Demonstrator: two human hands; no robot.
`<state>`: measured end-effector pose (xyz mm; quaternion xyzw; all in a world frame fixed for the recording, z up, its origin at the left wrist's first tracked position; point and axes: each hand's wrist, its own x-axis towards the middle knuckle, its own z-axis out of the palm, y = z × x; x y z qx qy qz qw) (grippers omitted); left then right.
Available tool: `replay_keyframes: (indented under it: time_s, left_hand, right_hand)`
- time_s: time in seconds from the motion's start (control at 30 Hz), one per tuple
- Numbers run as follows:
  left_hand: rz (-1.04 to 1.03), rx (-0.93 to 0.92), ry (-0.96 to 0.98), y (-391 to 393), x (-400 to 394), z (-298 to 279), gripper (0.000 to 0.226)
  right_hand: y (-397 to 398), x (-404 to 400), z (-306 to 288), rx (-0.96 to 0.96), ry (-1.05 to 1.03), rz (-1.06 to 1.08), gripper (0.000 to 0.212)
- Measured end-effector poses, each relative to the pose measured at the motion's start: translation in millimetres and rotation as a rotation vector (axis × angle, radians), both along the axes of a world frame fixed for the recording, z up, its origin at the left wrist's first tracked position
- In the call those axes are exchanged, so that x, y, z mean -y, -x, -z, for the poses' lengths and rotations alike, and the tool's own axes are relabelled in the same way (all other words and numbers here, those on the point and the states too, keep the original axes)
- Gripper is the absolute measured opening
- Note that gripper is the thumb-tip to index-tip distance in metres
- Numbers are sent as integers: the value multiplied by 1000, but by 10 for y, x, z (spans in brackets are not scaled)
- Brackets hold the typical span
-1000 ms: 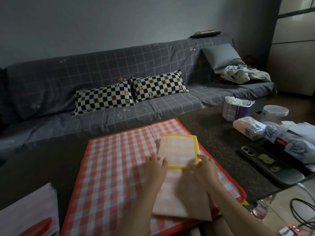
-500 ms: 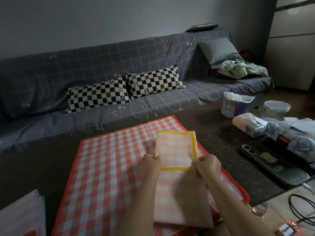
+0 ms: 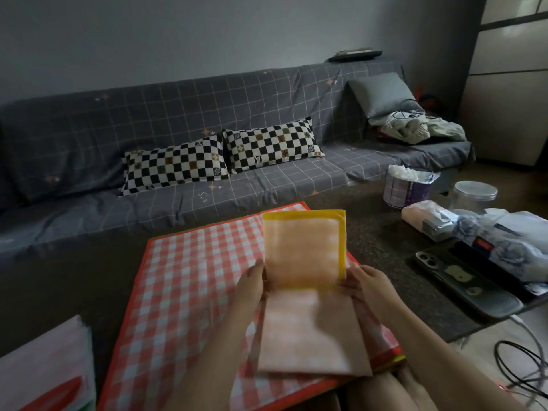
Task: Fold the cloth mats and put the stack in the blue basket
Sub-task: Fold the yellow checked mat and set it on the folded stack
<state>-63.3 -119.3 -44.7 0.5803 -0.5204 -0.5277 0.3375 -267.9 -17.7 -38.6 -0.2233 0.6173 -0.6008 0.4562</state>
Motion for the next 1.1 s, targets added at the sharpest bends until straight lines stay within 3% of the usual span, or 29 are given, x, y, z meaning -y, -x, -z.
replay_keyframes:
  time_s: [0.17,0.27,0.37,0.5,0.6,0.8,1.0,1.1]
  left_hand:
    - [58,-71,23,-142,-161,-62,61]
    - [159,-57,77,-235,-239,-40,58]
    - [233,81,157,-259,-275,-44,55]
    - [385,348,304,-228,-405,-87,33]
    - [445,431,371,-211,-460,-42,28]
    - [483,571,526,-162,-585,128,37]
    - [531,926,624,-61,-686,37,40]
    - [638,991,607,85,-754,9,50]
  right_hand:
    - [57,-34,-15,63,77,-28,33]
    - [91,-105,10,-156,0,-79,32]
    - [100,-171,-16,-468,-32,-151,30]
    - [54,-216,-60,-835,-74,-264,14]
    - [23,-202,12,-889,-55,-253,8]
    - [-10,-190,76,-1052,-78,-293,26]
    - [-48,-228,85,-1098,-99,-383,30]
    - [-137,-191,36,-1385,-248,-478,32]
